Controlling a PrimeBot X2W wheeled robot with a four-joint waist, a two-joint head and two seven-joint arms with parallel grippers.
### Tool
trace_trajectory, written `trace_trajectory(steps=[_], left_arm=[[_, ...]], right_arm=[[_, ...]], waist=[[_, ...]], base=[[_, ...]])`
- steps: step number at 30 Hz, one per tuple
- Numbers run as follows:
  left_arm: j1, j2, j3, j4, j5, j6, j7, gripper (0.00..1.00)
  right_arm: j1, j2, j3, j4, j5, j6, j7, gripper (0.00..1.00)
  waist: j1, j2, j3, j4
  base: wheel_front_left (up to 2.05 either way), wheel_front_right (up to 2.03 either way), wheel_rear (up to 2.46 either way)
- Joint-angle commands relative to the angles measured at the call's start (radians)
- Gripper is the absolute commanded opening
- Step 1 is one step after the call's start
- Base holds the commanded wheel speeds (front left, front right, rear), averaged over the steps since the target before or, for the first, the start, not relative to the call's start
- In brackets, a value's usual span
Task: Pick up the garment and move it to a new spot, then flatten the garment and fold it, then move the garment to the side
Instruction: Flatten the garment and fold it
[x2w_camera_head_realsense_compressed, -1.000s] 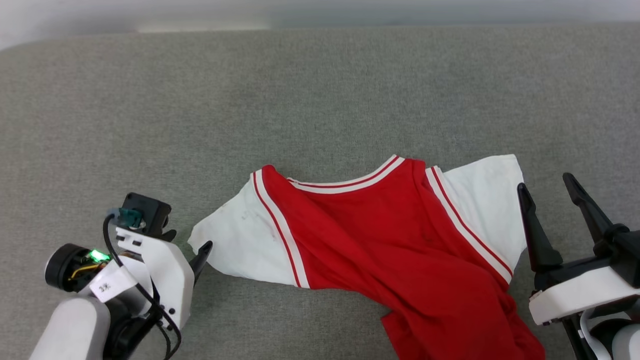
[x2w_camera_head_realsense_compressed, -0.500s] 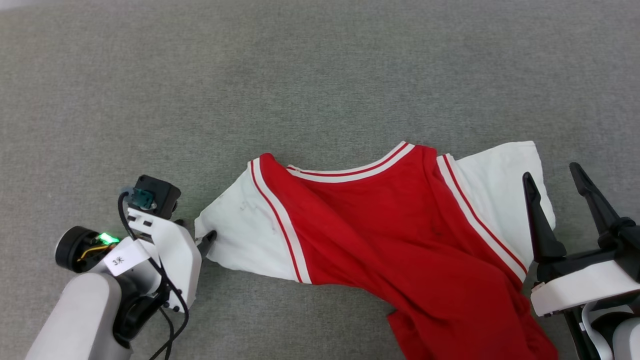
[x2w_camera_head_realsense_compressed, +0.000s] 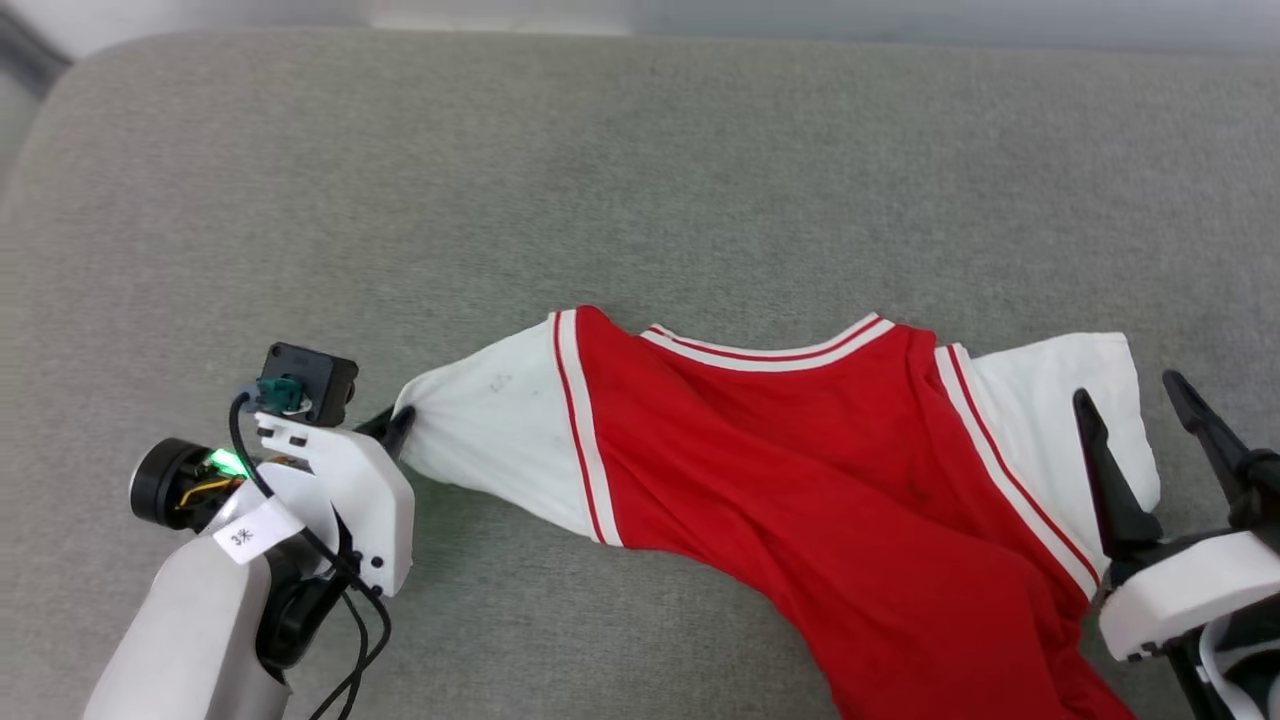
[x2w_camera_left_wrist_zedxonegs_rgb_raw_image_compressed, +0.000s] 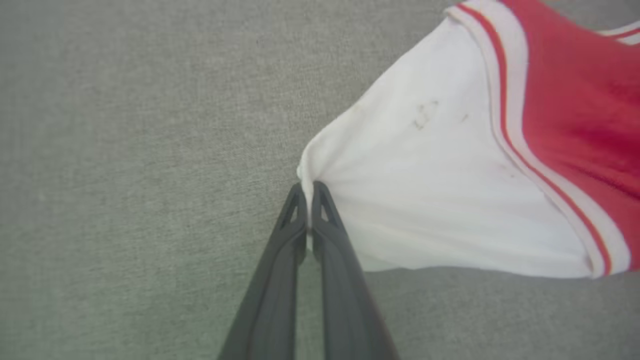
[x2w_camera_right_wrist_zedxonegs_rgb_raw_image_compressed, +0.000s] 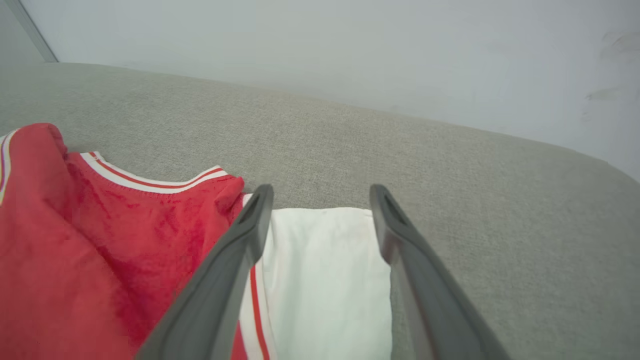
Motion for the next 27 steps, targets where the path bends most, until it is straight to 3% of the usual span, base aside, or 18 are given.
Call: trace_trajectory(steps=[1,9,20,23,27], left_arm=[[0.010,-0.002,0.002,-0.029,0.016,0.017,-0.033,0.00],[0.051,0.008,-0.005,-0.169,0.029,0.035,-0.043,0.00],[0.183,0.034,-0.017,-0.432,0.019,0.067,0.000,0.00],[0.197,0.037,-0.020,-0.477,0.022,0.073,0.006,0.00],[0.203,0.033,-0.036,-0.523,0.023,0.071,0.011,0.00]], right_arm=[[0.017,-0.021,-0.011,-0.006,0.016,-0.001,0.030,1.00],[0.007,-0.052,-0.037,-0.018,0.065,-0.001,0.227,1.00],[-0.139,-0.178,-0.061,-0.044,0.137,-0.001,0.805,1.00],[-0.204,-0.199,-0.070,-0.014,0.155,-0.001,0.916,1.00],[-0.285,-0.239,-0.052,0.054,0.149,-0.001,0.984,1.00]], waist=[[0.0000,-0.0001,-0.037,0.040],[0.0000,-0.0001,-0.040,0.062],[0.0000,-0.0001,-0.006,0.052],[0.0000,-0.0001,0.012,0.063],[0.0000,-0.0001,0.037,0.084]], base=[[0.00,0.00,0.00],[0.00,0.00,0.00],[0.00,0.00,0.00],[0.00,0.00,0.00],[0.00,0.00,0.00]])
